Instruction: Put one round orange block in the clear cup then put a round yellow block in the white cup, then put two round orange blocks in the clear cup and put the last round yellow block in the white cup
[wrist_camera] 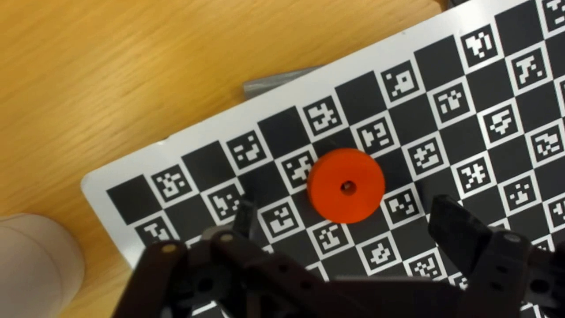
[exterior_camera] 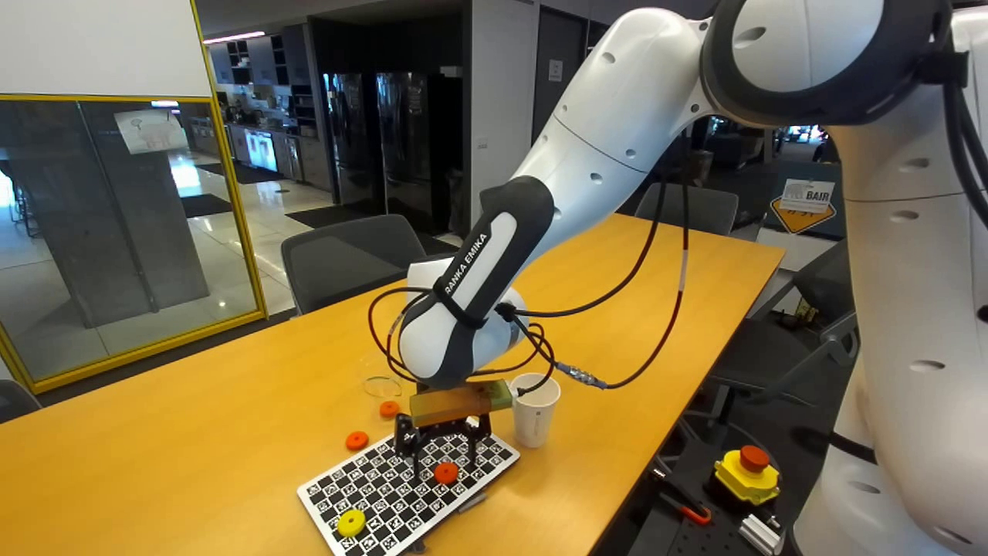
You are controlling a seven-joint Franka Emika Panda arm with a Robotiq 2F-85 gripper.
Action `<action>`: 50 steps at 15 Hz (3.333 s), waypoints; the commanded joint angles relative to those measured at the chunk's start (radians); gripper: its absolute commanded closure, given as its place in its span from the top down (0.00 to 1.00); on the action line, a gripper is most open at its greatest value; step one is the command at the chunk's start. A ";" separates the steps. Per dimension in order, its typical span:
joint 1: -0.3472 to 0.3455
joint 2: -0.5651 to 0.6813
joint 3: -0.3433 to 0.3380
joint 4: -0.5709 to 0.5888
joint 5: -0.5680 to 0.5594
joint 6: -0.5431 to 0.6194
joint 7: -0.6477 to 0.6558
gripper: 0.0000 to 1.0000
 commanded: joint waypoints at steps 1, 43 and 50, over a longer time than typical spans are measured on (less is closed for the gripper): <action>0.021 -0.005 -0.019 0.002 0.021 0.019 -0.003 1.00; -0.044 0.176 -0.090 0.663 0.009 -0.363 -0.091 0.23; -0.047 0.253 -0.103 0.785 0.007 -0.410 -0.098 0.23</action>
